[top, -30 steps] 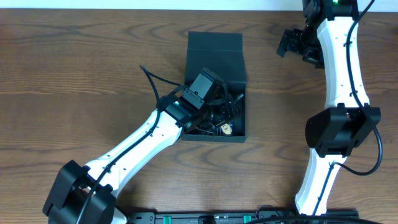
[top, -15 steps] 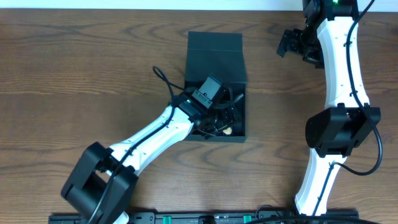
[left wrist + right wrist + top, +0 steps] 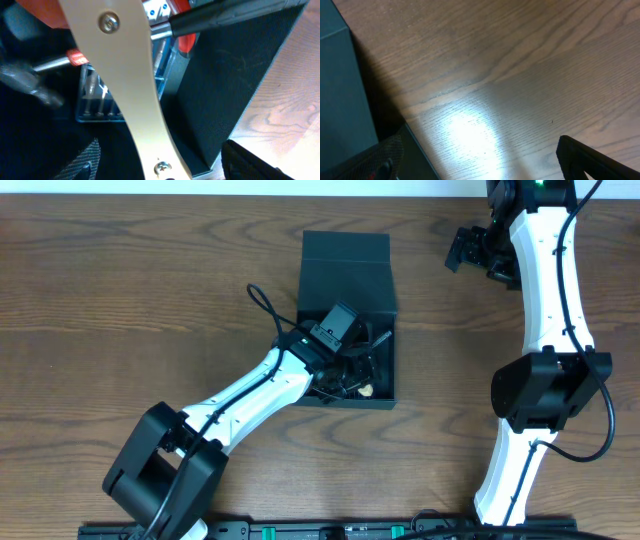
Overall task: Pack container
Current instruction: 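Open the left gripper and withdraw it up-left from the box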
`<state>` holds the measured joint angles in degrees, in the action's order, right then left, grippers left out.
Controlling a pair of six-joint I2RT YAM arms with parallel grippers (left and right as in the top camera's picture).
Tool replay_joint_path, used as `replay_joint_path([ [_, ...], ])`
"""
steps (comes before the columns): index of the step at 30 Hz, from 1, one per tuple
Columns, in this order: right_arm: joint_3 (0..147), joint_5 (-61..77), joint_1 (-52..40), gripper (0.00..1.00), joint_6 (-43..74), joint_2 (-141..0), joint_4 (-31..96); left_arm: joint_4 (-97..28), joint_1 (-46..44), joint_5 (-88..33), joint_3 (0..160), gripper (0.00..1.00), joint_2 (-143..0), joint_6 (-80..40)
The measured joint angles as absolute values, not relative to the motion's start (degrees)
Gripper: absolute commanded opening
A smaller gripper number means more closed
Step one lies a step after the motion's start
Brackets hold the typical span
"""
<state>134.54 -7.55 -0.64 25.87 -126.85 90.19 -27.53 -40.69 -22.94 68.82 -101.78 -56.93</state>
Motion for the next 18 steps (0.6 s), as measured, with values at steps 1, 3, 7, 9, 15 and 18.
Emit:
replay_joint_path([
  [1,134.54,-7.55,-0.64,0.99,25.87,-126.85,90.17,-27.79,-40.53,-22.68,68.82,0.77,-101.49,-56.8],
  [3,134.54,-7.55,-0.64,0.99,25.87,-126.85,90.19,-28.05,-40.21,-22.2,68.82,0.76,-100.53,-56.47],
  [7,134.54,-7.55,-0.64,0.99,25.87,-126.85,90.19,-27.94,-39.24,-21.26,69.06,0.76,-96.55,-55.18],
  [9,134.54,-7.55,-0.64,0.99,25.87,-126.85,90.19,-27.77,-38.87,-20.99,69.82,0.76,-94.7,-54.61],
  [15,134.54,-7.57,-0.64,0.99,25.87,-126.85,90.17,-22.48,-38.17,-20.97,72.58,0.76,-87.44,-48.66],
  [18,134.54,-7.55,-0.64,0.99,25.87,-126.85,90.17,-20.29,-36.69,-20.97,72.69,0.89,-82.67,-42.76],
])
